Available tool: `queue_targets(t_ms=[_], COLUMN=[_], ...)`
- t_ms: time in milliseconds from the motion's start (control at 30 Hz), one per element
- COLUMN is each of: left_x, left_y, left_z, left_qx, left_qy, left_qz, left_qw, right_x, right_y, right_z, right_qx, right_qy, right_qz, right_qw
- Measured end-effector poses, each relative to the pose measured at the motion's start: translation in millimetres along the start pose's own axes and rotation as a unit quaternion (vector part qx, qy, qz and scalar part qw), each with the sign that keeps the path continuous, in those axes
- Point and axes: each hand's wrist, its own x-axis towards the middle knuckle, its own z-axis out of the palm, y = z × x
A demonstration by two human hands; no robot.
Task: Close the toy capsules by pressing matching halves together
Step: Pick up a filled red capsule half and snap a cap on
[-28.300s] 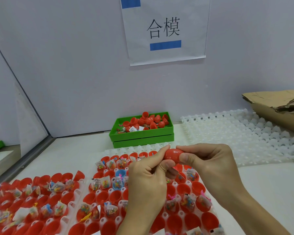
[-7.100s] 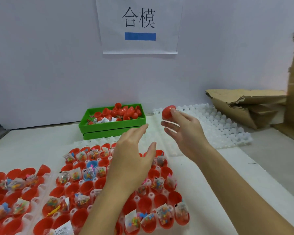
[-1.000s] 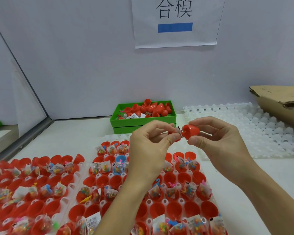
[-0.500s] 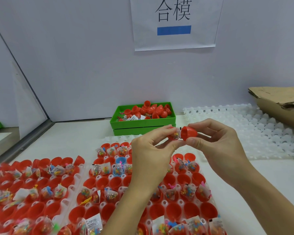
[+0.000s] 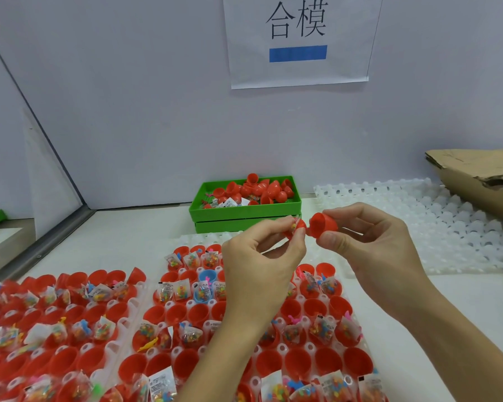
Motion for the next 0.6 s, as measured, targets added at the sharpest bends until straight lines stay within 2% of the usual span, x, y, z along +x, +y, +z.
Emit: queue_targets(t_ms=[167,400,467,600], left_x=[-2.7,-5.4,-5.1,-5.0], left_y=[1.8,4.2,3.9,5.0], left_z=[1.1,1.6,1.4,-0.3], left_qx=[0.037,0.179,0.188,0.177], left_qy=[0.012,0.030,0.029,-0.012], left_qz=[0.047,0.161,0.164,0.143], left_qw=[0.998,0.970,0.968,0.974], right_x=[-1.0,-3.8,-4.4,-3.1], right_y=[-8.5,-15.7,-15.5,-13.3], right_z=[2.6,5.0,4.5,3.5], right_qx=[-0.039,-0.083,-0.089,-0.098], right_qy=[0.007,-0.032,-0.051,-0.027], right_qz=[-0.032,-0.069,-0.071,-0.082], right_qw=[0.999,0.994,0.992,0.991])
